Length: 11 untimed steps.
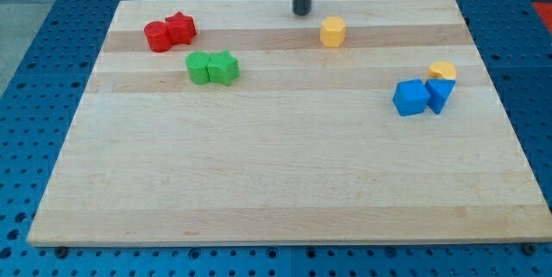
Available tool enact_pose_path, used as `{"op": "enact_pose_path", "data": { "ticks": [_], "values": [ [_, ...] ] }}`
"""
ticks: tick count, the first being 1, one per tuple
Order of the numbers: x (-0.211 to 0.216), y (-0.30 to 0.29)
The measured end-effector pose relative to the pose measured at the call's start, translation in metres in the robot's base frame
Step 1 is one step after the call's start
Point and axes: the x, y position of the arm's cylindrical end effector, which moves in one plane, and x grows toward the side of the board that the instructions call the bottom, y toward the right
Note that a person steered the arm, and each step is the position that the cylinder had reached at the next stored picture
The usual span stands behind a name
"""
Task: Place the yellow hexagon to the top left of the blue cube
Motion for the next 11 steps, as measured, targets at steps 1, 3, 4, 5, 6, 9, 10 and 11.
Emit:
{"op": "enact_pose_path", "data": {
  "ticks": [1, 3, 4, 5, 6, 9, 10, 11],
  "values": [
    [0.020, -0.016],
    [0.046, -0.007],
    [0.053, 0.018],
    [0.053, 0.038],
    [0.050, 0.058],
    [0.071, 0.097],
    [0.081, 0.106],
    [0.049, 0.106]
  ]
}}
